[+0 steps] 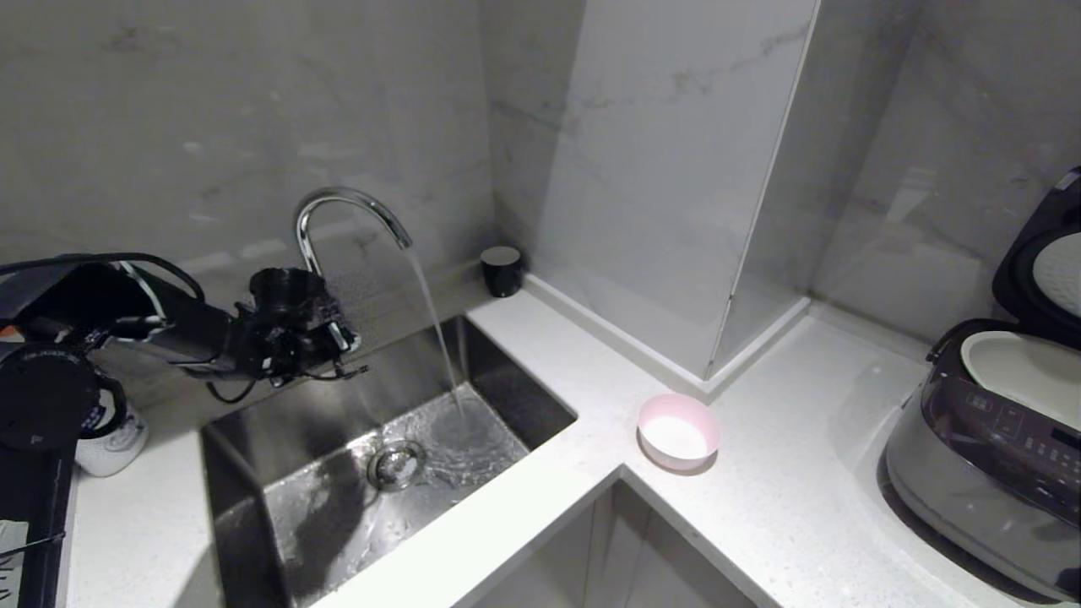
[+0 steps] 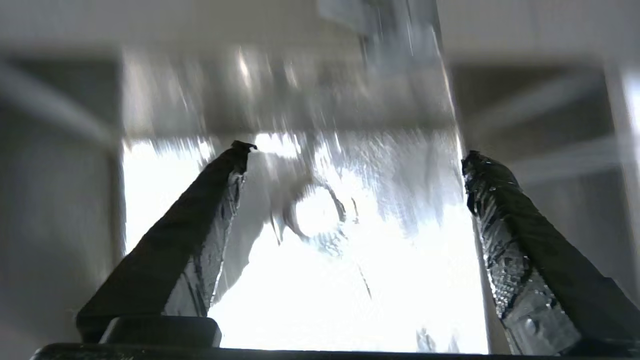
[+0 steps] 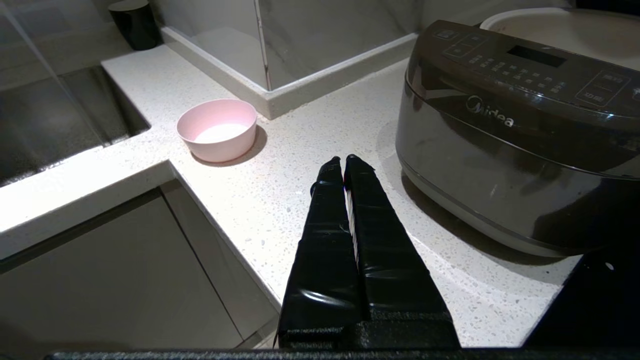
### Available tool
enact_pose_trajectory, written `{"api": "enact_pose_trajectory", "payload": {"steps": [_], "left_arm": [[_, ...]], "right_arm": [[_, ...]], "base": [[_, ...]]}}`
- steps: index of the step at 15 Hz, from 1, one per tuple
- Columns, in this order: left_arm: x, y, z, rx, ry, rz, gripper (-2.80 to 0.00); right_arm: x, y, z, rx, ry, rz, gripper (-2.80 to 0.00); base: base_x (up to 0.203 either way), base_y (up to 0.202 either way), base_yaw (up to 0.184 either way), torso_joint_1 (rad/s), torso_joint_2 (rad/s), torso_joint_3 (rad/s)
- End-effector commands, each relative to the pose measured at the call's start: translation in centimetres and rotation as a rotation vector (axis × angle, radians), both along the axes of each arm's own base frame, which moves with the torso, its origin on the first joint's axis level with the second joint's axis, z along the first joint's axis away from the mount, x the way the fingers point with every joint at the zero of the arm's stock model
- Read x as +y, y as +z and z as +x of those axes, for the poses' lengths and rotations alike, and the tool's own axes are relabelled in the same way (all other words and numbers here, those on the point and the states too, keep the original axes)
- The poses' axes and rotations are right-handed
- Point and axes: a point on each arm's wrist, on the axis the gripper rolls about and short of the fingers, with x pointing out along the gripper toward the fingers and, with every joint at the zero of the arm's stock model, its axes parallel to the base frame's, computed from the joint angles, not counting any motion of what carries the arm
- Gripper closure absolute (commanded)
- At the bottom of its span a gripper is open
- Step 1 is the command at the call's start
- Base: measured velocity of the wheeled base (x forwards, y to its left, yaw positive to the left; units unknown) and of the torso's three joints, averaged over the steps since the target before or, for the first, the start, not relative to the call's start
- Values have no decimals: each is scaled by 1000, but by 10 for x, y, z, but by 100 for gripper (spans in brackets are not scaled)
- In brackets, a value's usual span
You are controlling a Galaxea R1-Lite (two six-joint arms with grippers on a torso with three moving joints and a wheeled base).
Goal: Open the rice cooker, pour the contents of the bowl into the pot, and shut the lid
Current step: Turn on the tap, then pick up the bowl on the table
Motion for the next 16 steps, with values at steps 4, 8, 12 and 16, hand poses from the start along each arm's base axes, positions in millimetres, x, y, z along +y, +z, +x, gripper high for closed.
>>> {"api": "enact_pose_trajectory", "payload": {"steps": [4, 8, 12, 16], "left_arm": [[-54, 46, -52, -30, -258, -126, -280], [-134, 62, -70, -53, -512, -116, -280], [-198, 62, -58, -90, -688, -50, -280], [-257, 48, -53, -116, -833, -9, -280]], "right_arm": [[0, 0, 0, 0, 0, 0, 0], [0, 0, 0, -1, 0, 0, 0], [0, 0, 0, -1, 0, 0, 0], [0, 0, 0, 0, 0, 0, 0]], "base": [[0, 0, 0, 0, 0, 0], [0, 0, 0, 0, 0, 0], [0, 0, 0, 0, 0, 0], [0, 0, 0, 0, 0, 0]]}}
